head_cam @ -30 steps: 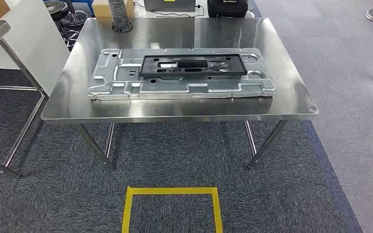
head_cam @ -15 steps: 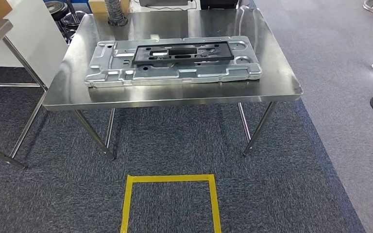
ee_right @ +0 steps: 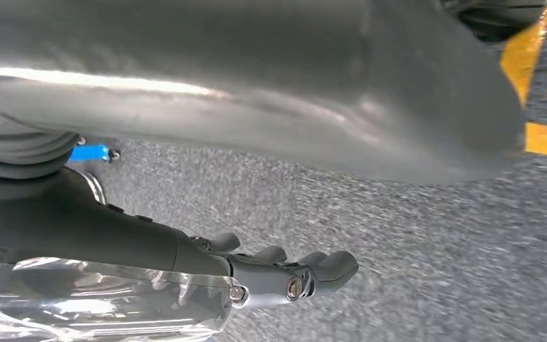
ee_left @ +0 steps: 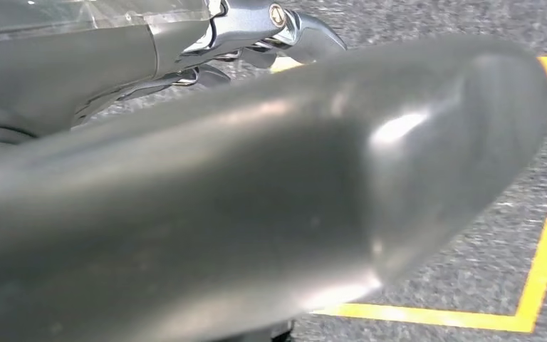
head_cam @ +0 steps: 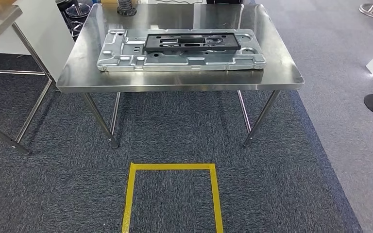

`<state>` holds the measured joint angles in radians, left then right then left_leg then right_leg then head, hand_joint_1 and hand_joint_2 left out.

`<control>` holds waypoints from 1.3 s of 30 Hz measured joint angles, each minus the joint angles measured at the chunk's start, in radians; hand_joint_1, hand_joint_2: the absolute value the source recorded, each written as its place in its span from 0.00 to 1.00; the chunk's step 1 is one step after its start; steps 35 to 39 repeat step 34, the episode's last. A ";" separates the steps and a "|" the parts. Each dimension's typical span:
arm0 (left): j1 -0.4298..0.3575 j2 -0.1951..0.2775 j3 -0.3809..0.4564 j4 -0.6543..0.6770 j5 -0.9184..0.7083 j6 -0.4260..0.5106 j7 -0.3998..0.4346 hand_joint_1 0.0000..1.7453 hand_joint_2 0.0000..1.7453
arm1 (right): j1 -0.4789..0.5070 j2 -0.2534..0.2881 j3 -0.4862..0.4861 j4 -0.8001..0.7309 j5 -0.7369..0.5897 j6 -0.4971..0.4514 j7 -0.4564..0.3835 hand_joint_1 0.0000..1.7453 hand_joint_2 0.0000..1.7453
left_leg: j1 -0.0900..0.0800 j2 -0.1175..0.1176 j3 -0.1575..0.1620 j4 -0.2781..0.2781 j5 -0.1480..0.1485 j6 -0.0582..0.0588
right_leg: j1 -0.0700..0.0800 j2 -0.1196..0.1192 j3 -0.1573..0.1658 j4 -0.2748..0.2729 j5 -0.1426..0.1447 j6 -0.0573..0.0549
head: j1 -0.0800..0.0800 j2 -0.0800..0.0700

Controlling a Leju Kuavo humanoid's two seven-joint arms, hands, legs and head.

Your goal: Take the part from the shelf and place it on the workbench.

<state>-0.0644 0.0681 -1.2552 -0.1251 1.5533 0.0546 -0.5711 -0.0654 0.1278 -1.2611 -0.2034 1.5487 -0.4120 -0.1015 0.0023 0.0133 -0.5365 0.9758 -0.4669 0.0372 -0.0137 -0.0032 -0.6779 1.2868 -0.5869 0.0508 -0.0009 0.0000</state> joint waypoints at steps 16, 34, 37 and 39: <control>-0.001 -0.002 -0.017 0.000 -0.003 0.000 0.008 0.00 0.00 | -0.006 -0.001 0.002 0.001 -0.004 0.014 -0.029 0.00 0.00 | 0.009 -0.005 -0.099 0.296 -0.110 -0.062 | 0.011 -0.008 0.127 -0.325 0.142 -0.064 | -0.005 0.000; -0.010 -0.008 -0.015 0.000 0.016 0.045 0.072 0.00 0.00 | -0.015 -0.005 -0.033 0.002 -0.100 0.176 -0.012 0.00 1.00 | 0.000 -0.002 0.003 0.011 -0.014 -0.006 | 0.003 -0.002 0.137 -0.212 0.062 -0.015 | 0.004 0.000; -0.010 -0.008 -0.015 0.000 0.016 0.045 0.072 0.00 0.00 | -0.015 -0.005 -0.033 0.002 -0.100 0.176 -0.012 0.00 1.00 | 0.000 -0.002 0.003 0.011 -0.014 -0.006 | 0.003 -0.002 0.137 -0.212 0.062 -0.015 | 0.004 0.000; -0.010 -0.008 -0.015 0.000 0.016 0.045 0.072 0.00 0.00 | -0.015 -0.005 -0.033 0.002 -0.100 0.176 -0.012 0.00 1.00 | 0.000 -0.002 0.003 0.011 -0.014 -0.006 | 0.003 -0.002 0.137 -0.212 0.062 -0.015 | 0.004 0.000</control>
